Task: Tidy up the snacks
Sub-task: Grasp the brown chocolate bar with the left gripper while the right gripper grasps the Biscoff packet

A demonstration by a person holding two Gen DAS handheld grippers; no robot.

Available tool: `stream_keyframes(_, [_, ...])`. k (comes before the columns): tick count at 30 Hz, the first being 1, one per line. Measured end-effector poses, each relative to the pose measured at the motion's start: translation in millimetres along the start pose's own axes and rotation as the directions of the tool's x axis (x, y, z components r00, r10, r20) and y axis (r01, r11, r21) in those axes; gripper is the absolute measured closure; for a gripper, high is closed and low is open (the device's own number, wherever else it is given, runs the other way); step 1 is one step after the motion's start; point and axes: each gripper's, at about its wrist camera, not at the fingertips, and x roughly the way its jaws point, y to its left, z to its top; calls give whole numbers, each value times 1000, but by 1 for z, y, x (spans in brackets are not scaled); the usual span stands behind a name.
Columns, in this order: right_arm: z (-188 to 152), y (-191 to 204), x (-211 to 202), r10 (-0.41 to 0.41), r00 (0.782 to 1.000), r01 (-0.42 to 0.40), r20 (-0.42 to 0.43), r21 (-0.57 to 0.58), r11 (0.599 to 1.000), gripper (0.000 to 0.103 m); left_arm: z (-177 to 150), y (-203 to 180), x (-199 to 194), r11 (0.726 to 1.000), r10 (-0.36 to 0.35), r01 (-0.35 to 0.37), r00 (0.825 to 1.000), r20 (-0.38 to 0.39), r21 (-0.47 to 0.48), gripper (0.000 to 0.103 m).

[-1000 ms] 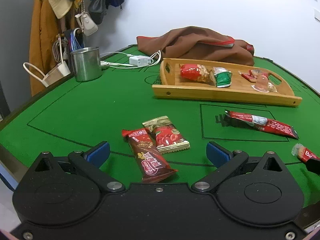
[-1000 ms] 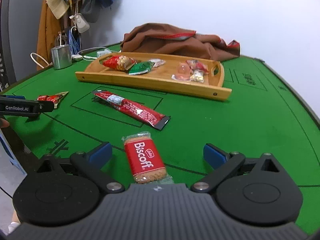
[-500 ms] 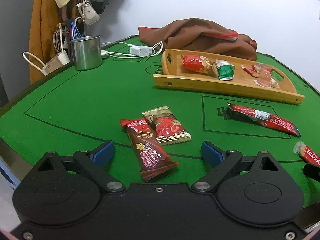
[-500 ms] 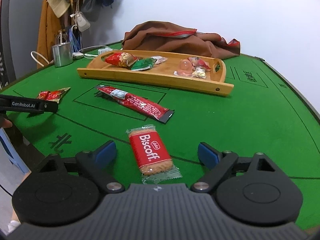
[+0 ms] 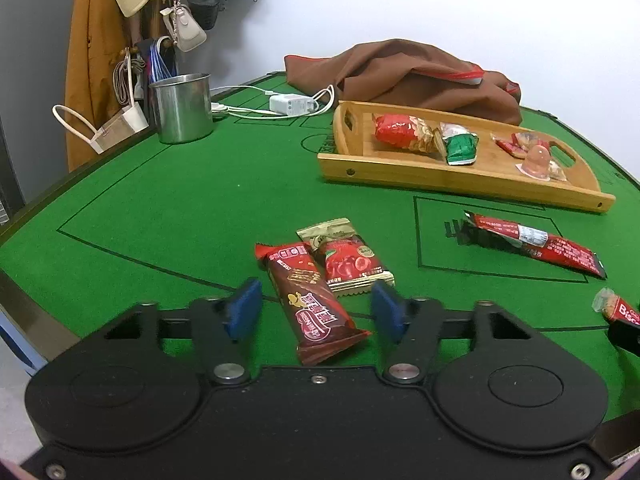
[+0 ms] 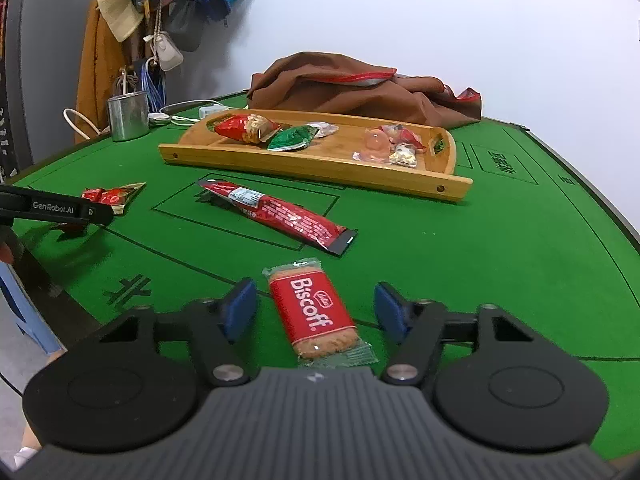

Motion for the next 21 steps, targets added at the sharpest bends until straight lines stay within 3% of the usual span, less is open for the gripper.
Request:
stream_keyframes(7, [1, 3, 0, -6, 1000, 6, 3, -8, 1000, 55, 1, 1, -1, 1000, -5, 5, 1000, 2, 4, 71])
stream_keyframes(16, [5, 0, 0, -8, 1000, 8, -4, 25, 1000, 63, 3, 3, -6, 1000, -18, 18, 1000, 6, -15, 81])
stream_keyframes(21, [9, -7, 2, -3, 1000, 3, -11, 60, 998, 65, 6, 3, -12, 1000, -2, 2, 1000, 27, -14, 81])
